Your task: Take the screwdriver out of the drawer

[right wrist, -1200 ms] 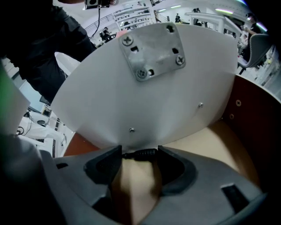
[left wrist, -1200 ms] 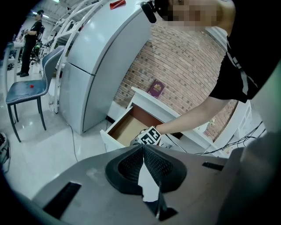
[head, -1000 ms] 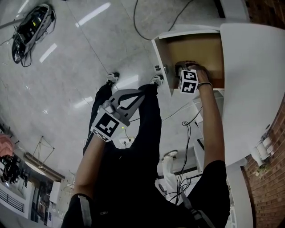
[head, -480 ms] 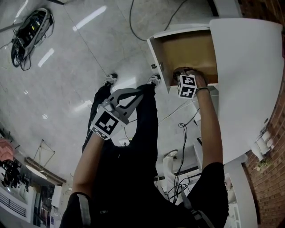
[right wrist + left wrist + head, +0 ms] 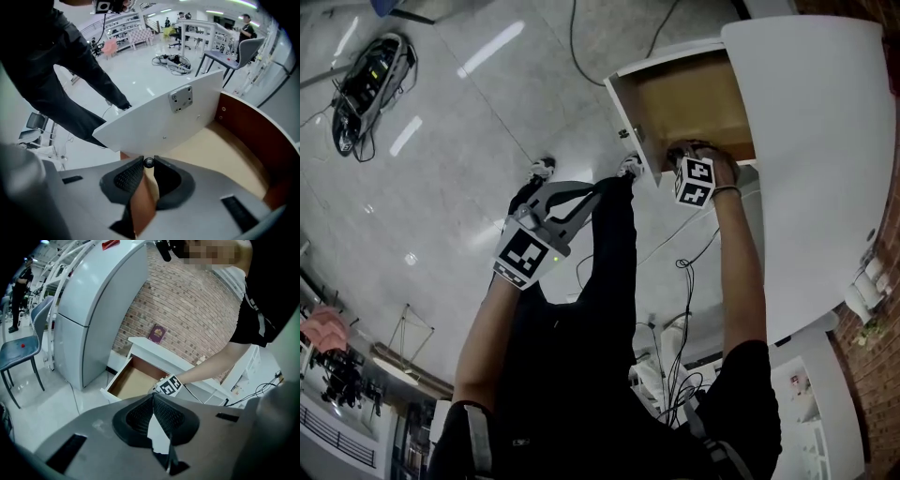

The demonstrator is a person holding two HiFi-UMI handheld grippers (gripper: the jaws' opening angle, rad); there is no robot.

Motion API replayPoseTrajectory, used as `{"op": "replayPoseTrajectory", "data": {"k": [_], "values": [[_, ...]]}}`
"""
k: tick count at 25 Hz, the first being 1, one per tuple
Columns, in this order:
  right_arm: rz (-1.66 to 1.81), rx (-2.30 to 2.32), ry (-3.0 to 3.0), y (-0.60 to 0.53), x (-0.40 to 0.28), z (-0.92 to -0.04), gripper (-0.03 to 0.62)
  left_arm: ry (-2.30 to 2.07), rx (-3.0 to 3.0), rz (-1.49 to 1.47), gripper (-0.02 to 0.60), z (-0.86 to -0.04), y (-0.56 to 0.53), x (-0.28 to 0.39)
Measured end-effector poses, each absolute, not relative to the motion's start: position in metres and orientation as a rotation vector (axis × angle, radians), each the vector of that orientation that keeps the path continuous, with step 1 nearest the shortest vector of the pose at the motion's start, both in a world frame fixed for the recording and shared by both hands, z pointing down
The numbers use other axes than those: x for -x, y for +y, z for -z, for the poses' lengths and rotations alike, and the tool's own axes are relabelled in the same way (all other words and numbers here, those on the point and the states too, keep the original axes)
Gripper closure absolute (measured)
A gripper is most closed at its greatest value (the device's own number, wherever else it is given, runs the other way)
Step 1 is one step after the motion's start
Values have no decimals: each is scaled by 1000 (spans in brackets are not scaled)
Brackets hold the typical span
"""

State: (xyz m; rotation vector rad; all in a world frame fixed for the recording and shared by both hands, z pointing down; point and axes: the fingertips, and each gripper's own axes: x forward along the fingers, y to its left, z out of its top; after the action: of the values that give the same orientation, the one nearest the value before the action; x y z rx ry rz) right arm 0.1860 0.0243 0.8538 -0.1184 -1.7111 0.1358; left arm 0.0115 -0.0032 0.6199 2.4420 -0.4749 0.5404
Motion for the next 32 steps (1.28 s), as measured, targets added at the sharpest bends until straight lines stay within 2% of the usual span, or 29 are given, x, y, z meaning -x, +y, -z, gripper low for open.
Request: {"op": "replayPoseTrajectory", "data": {"k": [15, 32], "values": [[-132, -308, -1805, 8, -182, -773, 471, -377, -2568, -598, 565, -560, -5, -35], [-139, -739, -1808, 65, -151, -613, 471, -281, -2723, -602, 565, -452, 5, -27]]}}
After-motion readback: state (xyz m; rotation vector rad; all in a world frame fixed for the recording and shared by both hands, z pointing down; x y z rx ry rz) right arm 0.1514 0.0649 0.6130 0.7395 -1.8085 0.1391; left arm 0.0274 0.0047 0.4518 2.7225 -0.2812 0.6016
